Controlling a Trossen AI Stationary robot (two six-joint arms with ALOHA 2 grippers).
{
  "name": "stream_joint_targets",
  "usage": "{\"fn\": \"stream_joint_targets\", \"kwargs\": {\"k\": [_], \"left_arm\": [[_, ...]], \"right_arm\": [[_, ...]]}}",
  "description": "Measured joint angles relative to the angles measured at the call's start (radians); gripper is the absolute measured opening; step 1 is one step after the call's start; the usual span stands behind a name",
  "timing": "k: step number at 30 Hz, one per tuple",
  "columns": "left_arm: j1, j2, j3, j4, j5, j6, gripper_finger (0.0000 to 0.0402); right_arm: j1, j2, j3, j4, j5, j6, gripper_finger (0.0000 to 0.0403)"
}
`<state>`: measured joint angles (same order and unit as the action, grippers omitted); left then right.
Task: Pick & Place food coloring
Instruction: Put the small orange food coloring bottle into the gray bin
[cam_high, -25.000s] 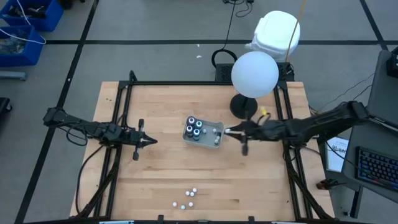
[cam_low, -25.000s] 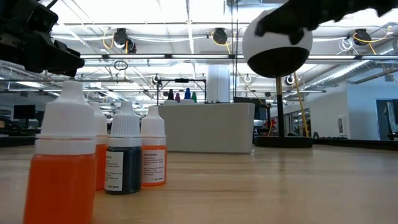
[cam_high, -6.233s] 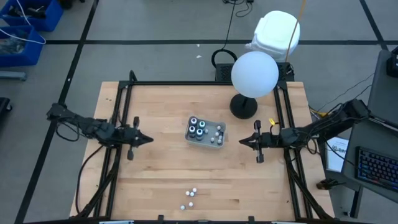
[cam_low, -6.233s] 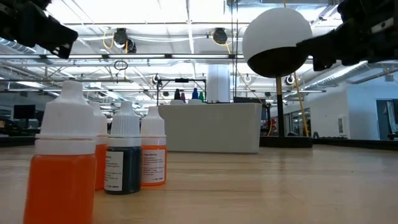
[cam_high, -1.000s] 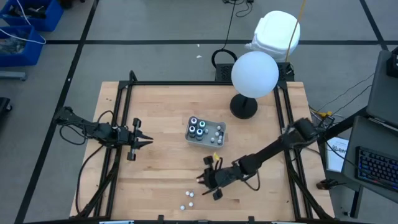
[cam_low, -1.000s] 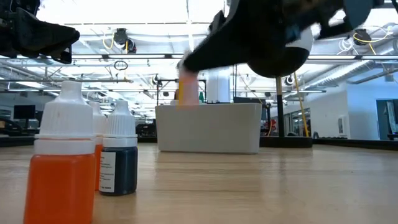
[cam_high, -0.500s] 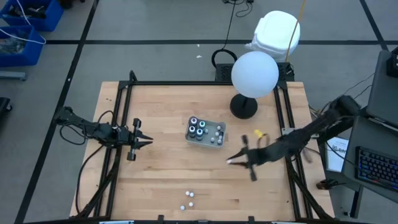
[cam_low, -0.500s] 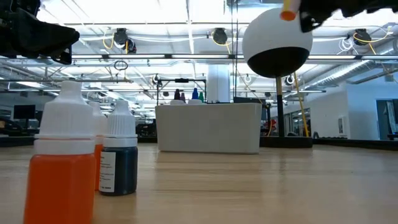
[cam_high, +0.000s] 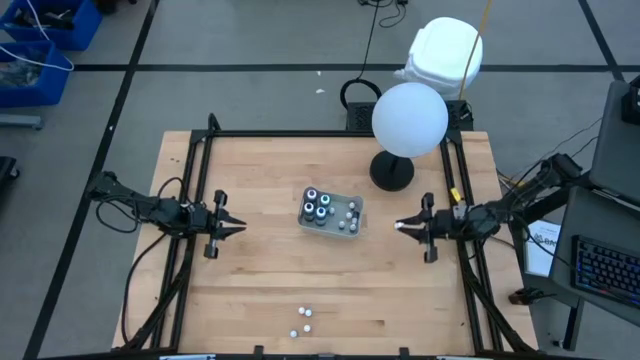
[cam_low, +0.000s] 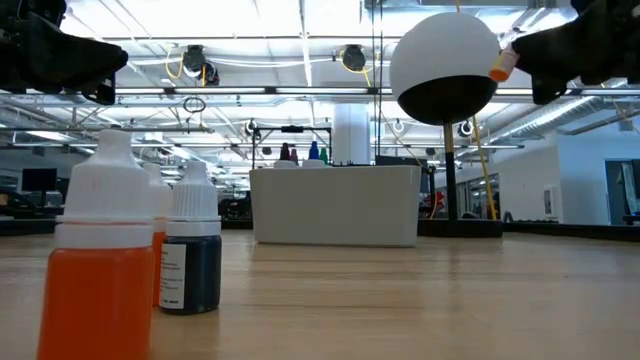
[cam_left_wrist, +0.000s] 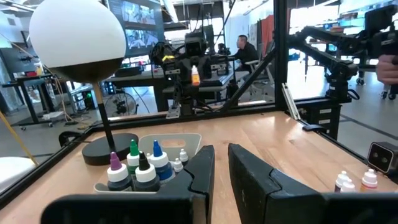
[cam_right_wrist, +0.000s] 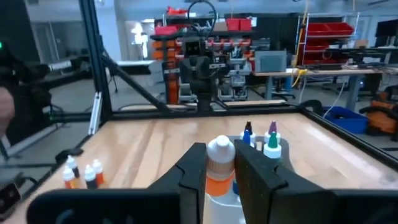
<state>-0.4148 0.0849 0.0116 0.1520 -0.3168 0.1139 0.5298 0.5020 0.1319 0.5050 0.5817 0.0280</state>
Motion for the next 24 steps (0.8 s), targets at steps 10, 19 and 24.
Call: {"fn": "stream_joint_targets", "kwargs": {"k": [10, 19, 24], "left_arm": [[0.000, 0.000, 0.000, 0.001, -0.007, 0.012, 0.0056], [0.000, 0.000, 0.000, 0.001, -0.008, 0.012, 0.0056], [0.000, 0.000, 0.000, 0.001, -0.008, 0.007, 0.0056]], "right_arm": [[-0.038, 0.243, 0.125, 0.135, -0.096, 0.010, 0.0057], [-0.135, 0.727, 0.495, 0.095, -0.112, -0.074, 0.0056], [-0.285, 0.893, 0.623, 0.028, -0.113, -0.053, 0.0057]]}}
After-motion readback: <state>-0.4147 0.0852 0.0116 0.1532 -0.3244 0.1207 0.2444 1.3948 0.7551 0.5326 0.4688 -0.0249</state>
